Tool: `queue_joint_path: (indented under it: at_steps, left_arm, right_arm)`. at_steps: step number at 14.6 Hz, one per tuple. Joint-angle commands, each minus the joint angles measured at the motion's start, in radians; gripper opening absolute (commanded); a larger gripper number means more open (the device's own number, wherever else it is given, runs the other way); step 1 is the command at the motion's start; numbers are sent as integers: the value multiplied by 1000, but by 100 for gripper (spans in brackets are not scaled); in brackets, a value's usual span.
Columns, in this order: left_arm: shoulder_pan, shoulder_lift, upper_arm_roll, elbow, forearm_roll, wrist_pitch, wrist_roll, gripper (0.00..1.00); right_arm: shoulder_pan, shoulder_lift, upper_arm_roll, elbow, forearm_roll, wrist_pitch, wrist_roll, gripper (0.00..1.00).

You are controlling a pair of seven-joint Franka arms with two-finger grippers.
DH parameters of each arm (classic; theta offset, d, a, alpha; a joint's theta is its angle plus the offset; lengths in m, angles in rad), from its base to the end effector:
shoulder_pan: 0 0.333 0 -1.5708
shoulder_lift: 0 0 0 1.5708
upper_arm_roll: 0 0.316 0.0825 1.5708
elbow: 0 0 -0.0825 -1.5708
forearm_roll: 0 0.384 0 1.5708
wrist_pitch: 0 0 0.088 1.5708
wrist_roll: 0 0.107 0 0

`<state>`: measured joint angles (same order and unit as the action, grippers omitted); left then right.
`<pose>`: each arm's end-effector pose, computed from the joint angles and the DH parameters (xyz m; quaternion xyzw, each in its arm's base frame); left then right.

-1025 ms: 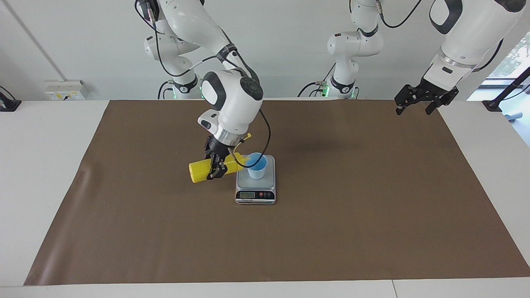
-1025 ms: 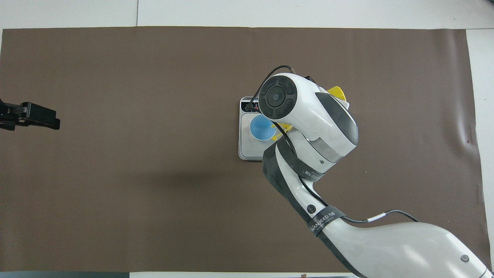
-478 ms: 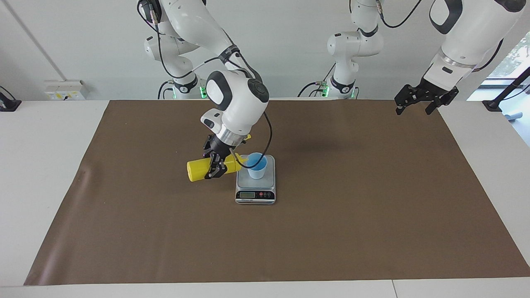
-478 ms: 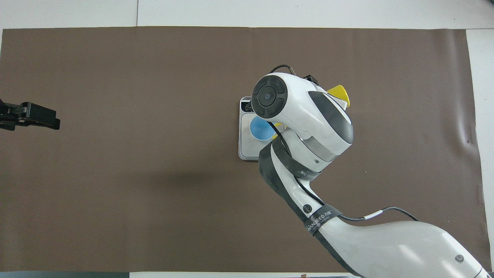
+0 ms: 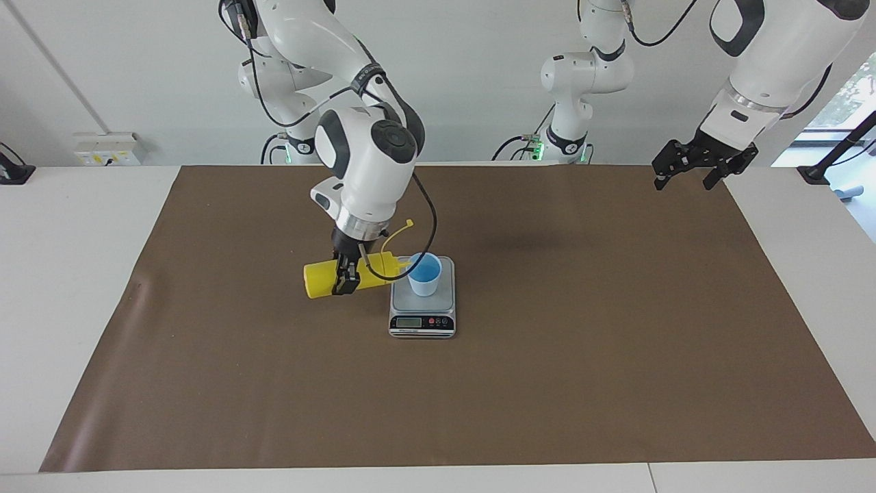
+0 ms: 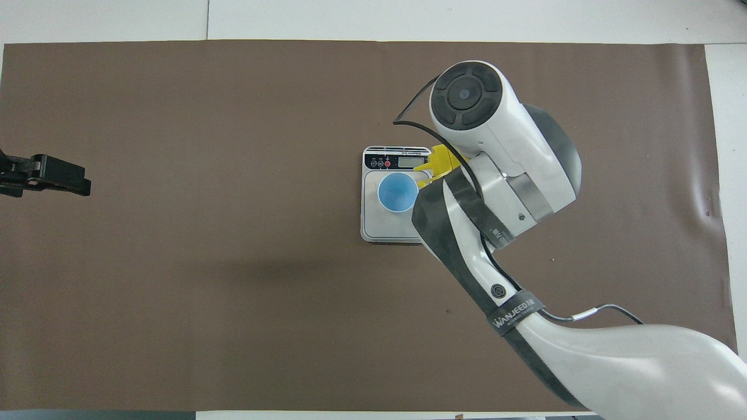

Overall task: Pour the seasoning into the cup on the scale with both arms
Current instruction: 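Carry the yellow bottle back with the right gripper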

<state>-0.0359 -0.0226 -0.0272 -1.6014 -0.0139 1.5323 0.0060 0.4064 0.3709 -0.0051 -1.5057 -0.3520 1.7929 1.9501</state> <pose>0.5417 -0.0359 0.6192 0.9991 -0.0346 -0.0234 0.0060 0.6214 0.2323 0.4517 0.7351 -0.6550 0.1410 0.1034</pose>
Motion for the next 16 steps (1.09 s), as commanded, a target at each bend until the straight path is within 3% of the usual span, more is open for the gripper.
queue_joint_path:
  at_steps: [1,4,7,10,13,16]
  left_arm:
    - [2,-28,0,-29,9,3,6,100]
    - [2,-28,0,-29,9,3,6,100]
    - [2,-28,1,-29,9,3,6,100]
    - [2,-28,1,-29,9,3,6,100]
    - [2,-28,1,-29,9,3,6,100]
    - [2,-28,0,-29,9,3,6,100]
  right_arm:
    - [-64,-44,7,9,146,11,-58,0]
    - [-158,-70,8,9,343,20,-117,0]
    - [-309,-89,5,-5,665,11,-293,0]
    - [-443,-113,7,-66,874,6,-449,0]
    - [-585,-212,4,-299,1170,29,-716,0]
    - [-684,-250,4,-447,1350,48,-773,0]
